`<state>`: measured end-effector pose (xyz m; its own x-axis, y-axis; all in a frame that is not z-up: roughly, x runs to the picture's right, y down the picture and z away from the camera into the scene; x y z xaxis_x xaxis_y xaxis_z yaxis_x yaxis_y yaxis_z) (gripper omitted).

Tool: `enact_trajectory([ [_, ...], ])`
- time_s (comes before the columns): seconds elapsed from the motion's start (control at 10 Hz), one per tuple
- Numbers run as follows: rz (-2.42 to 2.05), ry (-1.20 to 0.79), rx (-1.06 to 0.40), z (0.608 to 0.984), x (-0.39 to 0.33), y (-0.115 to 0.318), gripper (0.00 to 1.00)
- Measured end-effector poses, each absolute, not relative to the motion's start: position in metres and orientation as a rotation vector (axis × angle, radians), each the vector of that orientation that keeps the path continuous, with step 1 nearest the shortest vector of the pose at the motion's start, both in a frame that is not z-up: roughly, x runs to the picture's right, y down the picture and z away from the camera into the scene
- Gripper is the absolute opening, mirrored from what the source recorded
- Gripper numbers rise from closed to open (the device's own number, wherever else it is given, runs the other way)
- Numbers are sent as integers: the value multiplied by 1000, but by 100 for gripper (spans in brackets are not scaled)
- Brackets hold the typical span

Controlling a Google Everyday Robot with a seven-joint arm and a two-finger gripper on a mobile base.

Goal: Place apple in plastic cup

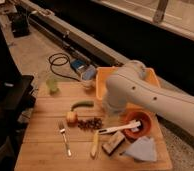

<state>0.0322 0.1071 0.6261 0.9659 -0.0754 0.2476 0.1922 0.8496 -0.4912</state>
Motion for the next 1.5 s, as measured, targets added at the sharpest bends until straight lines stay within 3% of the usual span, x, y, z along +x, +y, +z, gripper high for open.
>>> enact_trajectory([
  [0.6,-186,-377,-479,665,-90,104,62],
  [1.1,-174,-374,-460,669,-93,105,62],
  [1.5,-118,-399,-440,722,-103,114,62],
])
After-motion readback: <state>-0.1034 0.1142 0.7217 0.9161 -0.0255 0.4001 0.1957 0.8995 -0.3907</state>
